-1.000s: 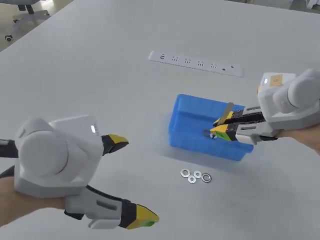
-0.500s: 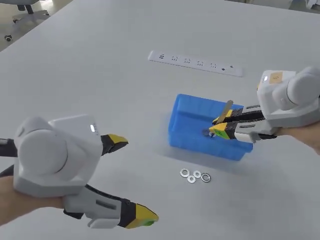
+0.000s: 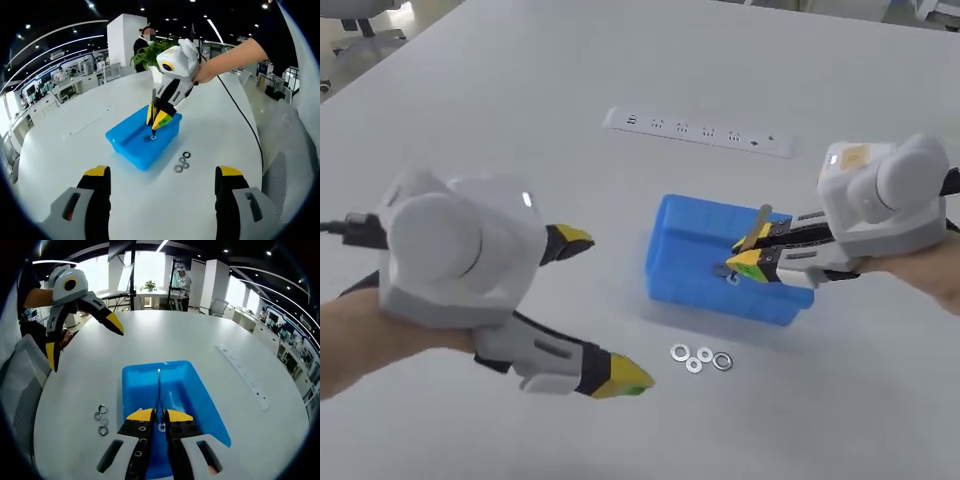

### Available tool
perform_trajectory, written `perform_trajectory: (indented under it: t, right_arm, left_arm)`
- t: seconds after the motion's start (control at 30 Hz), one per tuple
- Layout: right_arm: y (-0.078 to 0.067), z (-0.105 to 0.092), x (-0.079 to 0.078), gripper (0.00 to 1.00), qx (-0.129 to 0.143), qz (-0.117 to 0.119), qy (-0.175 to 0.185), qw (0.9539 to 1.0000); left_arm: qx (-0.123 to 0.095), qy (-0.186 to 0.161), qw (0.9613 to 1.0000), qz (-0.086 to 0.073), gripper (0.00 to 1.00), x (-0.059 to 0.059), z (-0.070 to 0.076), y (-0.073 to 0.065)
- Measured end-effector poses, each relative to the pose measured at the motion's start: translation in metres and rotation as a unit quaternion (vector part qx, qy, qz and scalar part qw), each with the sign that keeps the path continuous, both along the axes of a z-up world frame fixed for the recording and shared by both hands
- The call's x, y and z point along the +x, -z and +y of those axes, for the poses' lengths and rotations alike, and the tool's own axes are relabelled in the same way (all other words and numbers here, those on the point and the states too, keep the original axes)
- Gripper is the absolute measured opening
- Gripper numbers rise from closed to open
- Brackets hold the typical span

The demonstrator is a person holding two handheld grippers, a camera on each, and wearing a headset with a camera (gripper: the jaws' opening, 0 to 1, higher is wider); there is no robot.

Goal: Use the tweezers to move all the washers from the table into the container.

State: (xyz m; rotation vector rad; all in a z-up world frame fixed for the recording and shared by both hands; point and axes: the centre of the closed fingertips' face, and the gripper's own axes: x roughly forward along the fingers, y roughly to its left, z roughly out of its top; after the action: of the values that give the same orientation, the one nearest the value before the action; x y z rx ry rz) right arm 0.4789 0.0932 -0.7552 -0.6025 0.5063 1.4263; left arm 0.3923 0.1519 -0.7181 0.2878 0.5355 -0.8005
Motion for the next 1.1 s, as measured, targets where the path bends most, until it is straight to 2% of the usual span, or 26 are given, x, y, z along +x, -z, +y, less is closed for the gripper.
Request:
perform_trajectory:
  t: [0.03,0.13,0.2,0.23,0.33,0.53,0.6,0.7,0.8,0.87,1.1]
  right_arm:
    - [-0.001,-0.001,0.0,0.1,-0.001,-0.001,-0.001,1.0]
    - [-0.002,-0.001,0.0,0.1,-0.001,-0.004,-0.003,1.0]
    - [-0.003,-0.002,0.0,0.09,-0.004,-0.005,-0.006,1.0]
    - [-0.003,-0.003,0.001,0.09,-0.005,-0.006,-0.006,0.9999]
    - [-0.004,-0.003,0.001,0.09,-0.004,-0.006,-0.006,1.0]
    - [-0.005,-0.002,-0.001,0.09,-0.006,-0.008,-0.01,0.9999]
    - [-0.005,-0.001,-0.001,0.09,-0.006,-0.009,-0.013,0.9999]
    - [-0.006,0.0,-0.004,0.09,-0.008,-0.012,-0.02,0.9997]
    - [-0.007,0.002,-0.006,0.09,-0.009,-0.016,-0.025,0.9995]
    - [-0.007,0.003,-0.006,0.09,-0.01,-0.018,-0.028,0.9994]
    - [-0.004,0.002,-0.01,0.1,-0.019,-0.021,-0.037,0.9989]
  left_arm:
    - [-0.002,0.003,0.9999,-0.009,0.91,0.011,-0.003,-0.006]
    - [-0.007,0.011,0.9997,-0.023,0.89,0.031,-0.012,-0.017]
    - [0.019,0.021,0.9985,-0.047,0.85,0.045,-0.015,-0.021]
    - [0.023,0.025,0.9983,-0.048,0.83,0.048,-0.018,-0.02]
    - [0.013,0.039,0.9981,-0.045,0.83,0.057,-0.031,-0.022]
    - [0.025,0.062,0.9959,-0.06,0.77,0.073,-0.049,-0.028]
    - [0.019,0.069,0.9955,-0.062,0.75,0.077,-0.054,-0.031]
    - [0.001,0.085,0.9949,-0.055,0.66,0.077,-0.065,-0.033]
    - [0.012,0.099,0.9932,-0.061,0.53,0.08,-0.073,-0.031]
    - [0.016,0.113,0.9917,-0.059,0.46,0.08,-0.079,-0.029]
    - [0.009,0.127,0.9901,-0.058,0.29,0.082,-0.084,-0.034]
